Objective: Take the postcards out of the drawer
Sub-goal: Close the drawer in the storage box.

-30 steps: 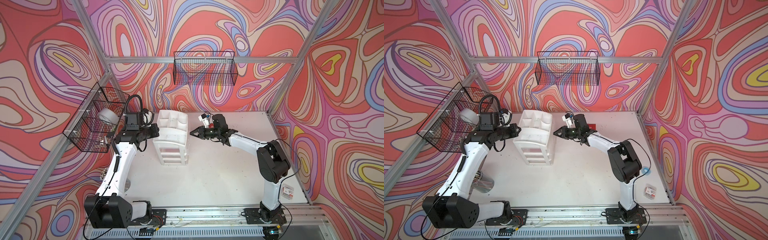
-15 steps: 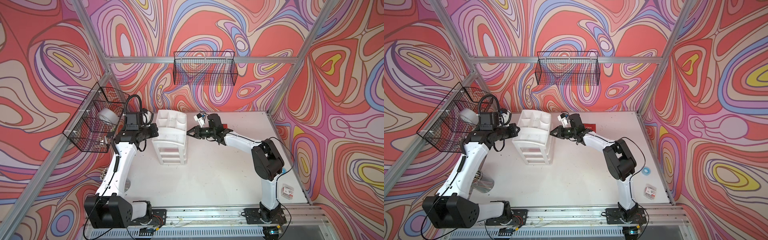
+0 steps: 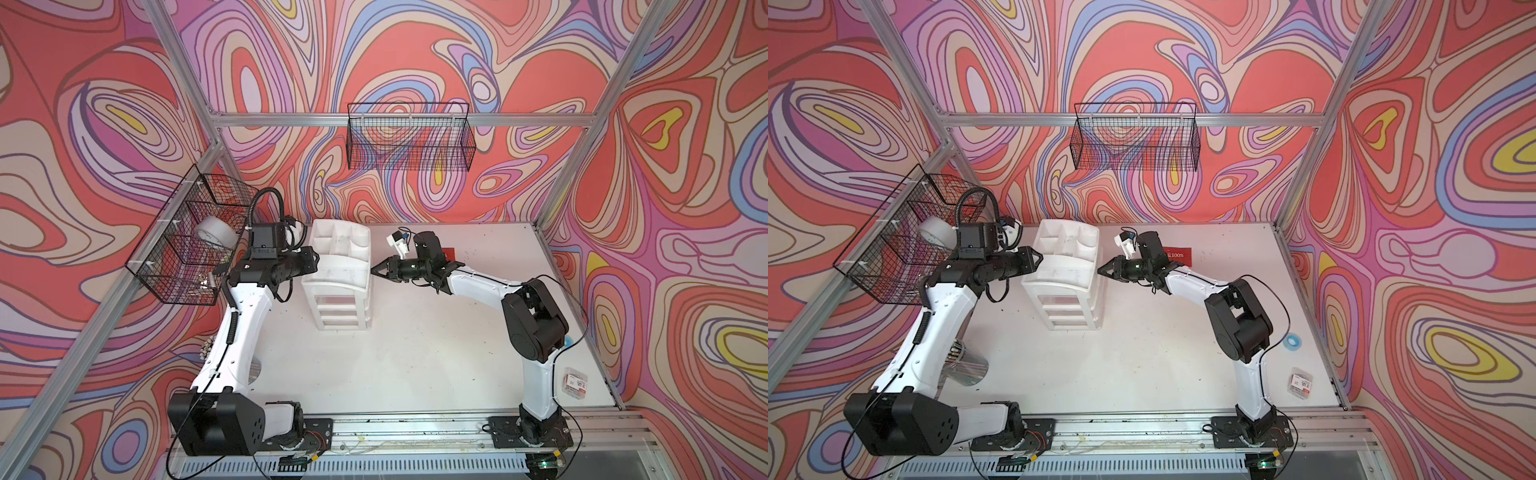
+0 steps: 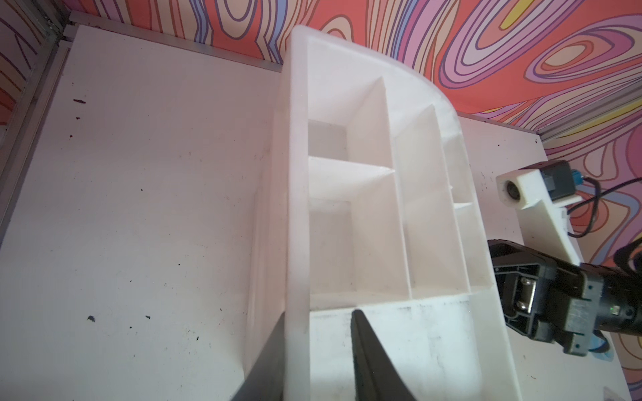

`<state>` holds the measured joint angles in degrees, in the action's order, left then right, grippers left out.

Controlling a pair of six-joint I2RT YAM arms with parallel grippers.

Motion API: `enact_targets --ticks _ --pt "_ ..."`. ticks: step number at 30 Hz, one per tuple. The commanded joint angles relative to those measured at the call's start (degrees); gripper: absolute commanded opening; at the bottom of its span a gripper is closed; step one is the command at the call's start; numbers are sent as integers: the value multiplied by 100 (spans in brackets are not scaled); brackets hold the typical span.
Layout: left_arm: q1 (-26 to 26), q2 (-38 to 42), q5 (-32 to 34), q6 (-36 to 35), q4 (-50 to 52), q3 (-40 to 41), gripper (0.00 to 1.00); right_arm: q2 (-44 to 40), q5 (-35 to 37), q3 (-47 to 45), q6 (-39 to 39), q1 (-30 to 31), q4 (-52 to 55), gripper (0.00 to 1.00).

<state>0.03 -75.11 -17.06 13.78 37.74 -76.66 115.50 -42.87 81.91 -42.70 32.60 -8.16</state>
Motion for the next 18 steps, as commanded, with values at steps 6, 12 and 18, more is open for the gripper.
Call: enact_targets --ticks 6,12,18 --pt "-56 -150 -166 107 -188 -314 33 -354 18 -391 -46 -17 -303 29" --pt "-47 -349 -48 60 -227 -397 34 -440 6 -606 -116 -17 -438 29" --pt "-15 -461 27 28 -326 -454 36 -593 62 -822 -101 -17 -423 32"
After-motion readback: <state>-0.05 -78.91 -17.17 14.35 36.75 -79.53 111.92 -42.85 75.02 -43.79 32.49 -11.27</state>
